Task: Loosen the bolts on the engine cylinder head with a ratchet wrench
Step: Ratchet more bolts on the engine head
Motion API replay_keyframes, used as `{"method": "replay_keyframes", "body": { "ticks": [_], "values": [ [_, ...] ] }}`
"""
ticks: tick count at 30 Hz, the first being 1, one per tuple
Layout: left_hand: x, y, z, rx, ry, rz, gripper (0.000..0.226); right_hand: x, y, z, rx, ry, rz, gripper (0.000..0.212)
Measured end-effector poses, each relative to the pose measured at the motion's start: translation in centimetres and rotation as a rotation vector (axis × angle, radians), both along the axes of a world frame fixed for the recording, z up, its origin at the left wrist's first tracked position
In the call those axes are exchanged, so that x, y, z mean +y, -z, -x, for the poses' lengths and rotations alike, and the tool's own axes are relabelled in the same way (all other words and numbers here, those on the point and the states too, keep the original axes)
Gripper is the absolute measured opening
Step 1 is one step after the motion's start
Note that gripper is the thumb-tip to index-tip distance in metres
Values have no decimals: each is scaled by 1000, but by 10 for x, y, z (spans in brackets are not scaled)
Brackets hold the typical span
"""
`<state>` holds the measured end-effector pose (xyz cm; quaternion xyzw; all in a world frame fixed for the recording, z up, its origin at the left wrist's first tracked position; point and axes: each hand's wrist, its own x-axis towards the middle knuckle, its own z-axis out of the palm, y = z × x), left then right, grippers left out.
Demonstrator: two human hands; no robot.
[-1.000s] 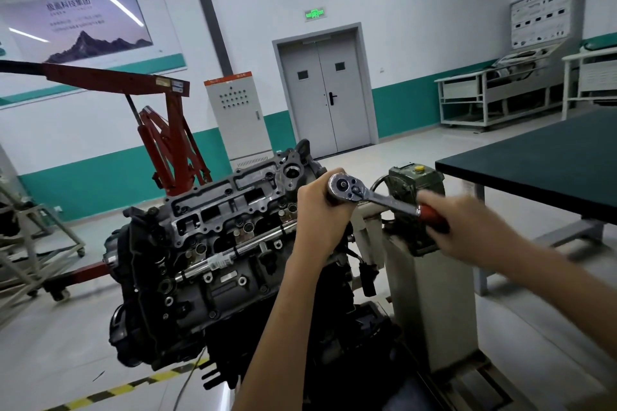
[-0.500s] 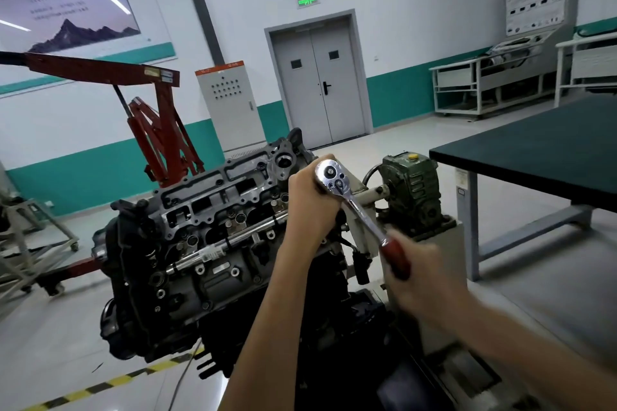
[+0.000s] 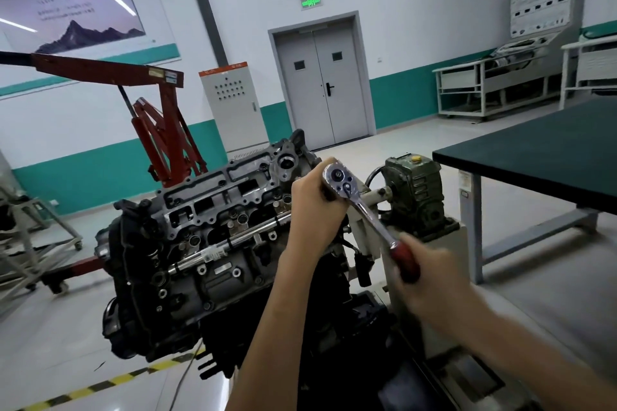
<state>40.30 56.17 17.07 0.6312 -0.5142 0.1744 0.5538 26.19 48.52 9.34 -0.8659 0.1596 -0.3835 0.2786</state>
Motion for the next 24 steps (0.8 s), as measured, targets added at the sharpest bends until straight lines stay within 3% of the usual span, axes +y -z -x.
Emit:
{"method": "replay_keyframes", "body": {
  "ticks": [3, 6, 9, 13, 15, 18, 21, 24],
  "values": [
    [-2, 5, -4, 58, -22, 83, 42, 61, 16, -19, -155, -109, -284, 25],
    [3, 3, -9, 61, -11, 18, 44, 76, 17, -30, -179, -153, -382, 23],
    [3, -1, -6, 100, -32, -7, 38, 35, 12, -15, -33, -142, -186, 26],
    [3, -3, -5, 103, -8, -43, 42, -42, -29, 4, 132, -19, 301, 30],
    [5, -6, -5, 100, 12, -62, 34, -70, -59, 4, 155, 47, 505, 33],
    [8, -9, -5, 78, 21, -103, 23, -83, -84, -3, 182, 99, 613, 36],
    [10, -8, -9, 73, 38, -94, 41, -70, -62, -3, 184, 73, 481, 32],
    [5, -3, -6, 72, 23, 6, 45, -24, -23, 1, 145, -17, 157, 28]
  ]
}}
